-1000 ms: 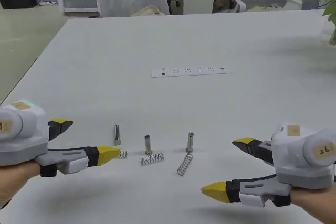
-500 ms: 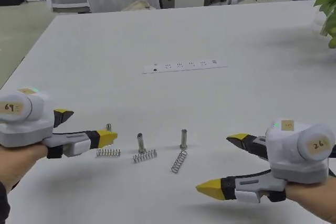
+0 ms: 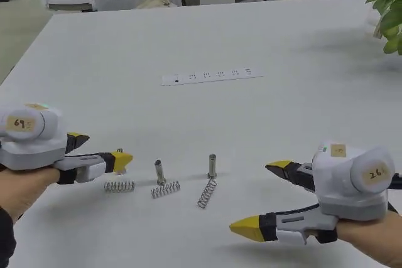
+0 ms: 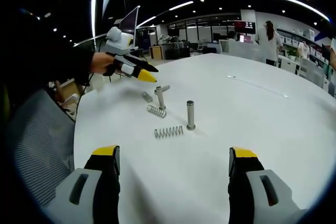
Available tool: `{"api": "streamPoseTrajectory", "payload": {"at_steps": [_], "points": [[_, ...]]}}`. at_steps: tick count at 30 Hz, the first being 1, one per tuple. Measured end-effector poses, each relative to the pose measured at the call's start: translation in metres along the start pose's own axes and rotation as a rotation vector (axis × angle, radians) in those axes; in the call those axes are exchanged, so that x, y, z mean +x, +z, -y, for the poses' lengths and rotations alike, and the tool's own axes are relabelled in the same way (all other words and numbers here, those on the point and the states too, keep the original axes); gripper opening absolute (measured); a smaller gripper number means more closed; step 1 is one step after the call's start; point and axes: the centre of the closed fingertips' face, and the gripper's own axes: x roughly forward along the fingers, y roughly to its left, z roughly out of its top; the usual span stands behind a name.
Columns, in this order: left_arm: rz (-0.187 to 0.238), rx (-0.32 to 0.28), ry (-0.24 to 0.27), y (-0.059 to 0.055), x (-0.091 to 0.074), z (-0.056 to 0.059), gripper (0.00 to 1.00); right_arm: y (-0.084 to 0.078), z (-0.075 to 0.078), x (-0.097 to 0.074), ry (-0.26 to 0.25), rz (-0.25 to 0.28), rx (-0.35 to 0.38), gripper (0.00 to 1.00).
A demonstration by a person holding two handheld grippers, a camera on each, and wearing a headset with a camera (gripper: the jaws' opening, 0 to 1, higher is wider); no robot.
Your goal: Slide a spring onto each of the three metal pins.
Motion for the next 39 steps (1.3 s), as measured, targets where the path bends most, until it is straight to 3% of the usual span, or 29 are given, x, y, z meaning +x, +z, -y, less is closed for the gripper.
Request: {"api": "streamPoseTrajectory", "payload": {"at_steps": [21,39], "points": [[-0.077,-0.027,0.047,-0.017,0.024,-0.011,0.31,-0.008,0.000,0.001,0.006,-0.023,0.016,0.84],[-0.119,-0.013,0.057,-0.022,0.036,-0.008,0.22,-0.011,0.000,0.000,0.011,-0.029,0.028,0.83]]}}
